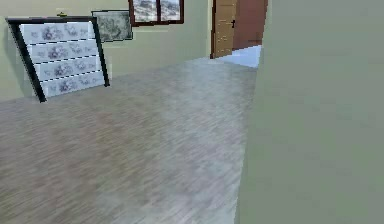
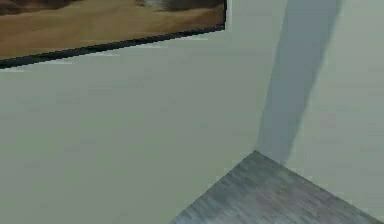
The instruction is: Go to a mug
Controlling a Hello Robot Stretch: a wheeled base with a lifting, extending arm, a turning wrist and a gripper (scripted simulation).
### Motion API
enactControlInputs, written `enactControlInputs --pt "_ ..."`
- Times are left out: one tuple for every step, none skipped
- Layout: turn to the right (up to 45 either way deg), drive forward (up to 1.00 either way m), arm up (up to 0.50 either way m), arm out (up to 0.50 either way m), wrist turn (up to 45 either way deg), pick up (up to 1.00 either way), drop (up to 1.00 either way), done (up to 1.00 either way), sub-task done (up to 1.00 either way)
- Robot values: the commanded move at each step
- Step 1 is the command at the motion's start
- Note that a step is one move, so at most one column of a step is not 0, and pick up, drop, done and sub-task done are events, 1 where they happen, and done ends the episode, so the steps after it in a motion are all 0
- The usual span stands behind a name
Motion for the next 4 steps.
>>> enactControlInputs --pt "-15.0 0.00 0.00 0.00 0.0 0.00 0.00 0.00 0.00" --pt "0.0 0.60 0.00 0.00 0.0 0.00 0.00 0.00 0.00" --pt "-27.0 0.00 0.00 0.00 0.0 0.00 0.00 0.00 0.00" --pt "0.0 0.05 0.00 0.00 0.0 0.00 0.00 0.00 0.00"
